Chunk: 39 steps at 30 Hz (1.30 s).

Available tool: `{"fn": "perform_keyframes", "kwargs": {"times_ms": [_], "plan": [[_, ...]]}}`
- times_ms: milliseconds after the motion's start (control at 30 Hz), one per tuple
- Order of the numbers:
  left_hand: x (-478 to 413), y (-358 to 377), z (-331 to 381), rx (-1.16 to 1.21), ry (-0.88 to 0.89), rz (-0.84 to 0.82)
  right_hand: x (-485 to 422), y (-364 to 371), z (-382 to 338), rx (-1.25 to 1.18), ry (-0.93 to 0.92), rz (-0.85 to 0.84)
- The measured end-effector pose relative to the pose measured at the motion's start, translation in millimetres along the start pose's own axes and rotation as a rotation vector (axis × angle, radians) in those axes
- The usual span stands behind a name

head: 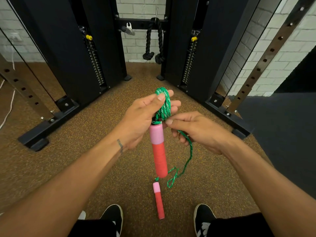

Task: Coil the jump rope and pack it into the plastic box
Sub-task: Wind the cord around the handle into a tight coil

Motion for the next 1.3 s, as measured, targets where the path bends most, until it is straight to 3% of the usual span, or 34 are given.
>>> {"fn": "perform_keyframes", "kwargs": {"times_ms": [233, 500, 733, 867, 1067, 1300], "plan": [[0, -3, -6, -0.205, -0.017, 0.009, 6, -2, -8, 0.033, -0.087, -0.063], [-2, -2, -9, -0.297, -0.043, -0.046, 10, -13, -19, 0.046, -0.245, 0.047], [1, 9, -16, -0.364, -0.087, -0.187, 13, -28, -26, -0.043, -0.328, 0.165], [0, 10, -14, -0.296, -0.103, -0.218, 12, -24, -26, -0.065, -0.355, 0.149], [4, 15, -14, -0.39, -0.123, -0.35, 13, -28, -29, -0.075, -0.42, 0.204], [6, 17, -19, -0.433, -0.132, -0.424, 8, -35, -22, 0.001, -0.38, 0.283]]}}
Point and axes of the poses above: each hand's wrist, its own x-axis away from the middle knuckle, its own y-axis out of the palm, z = x × y, the point moved 6 cm from there along -x, towards the middle knuckle, and after that the axes turned 1 degree about -z, right-handed, at the moved point
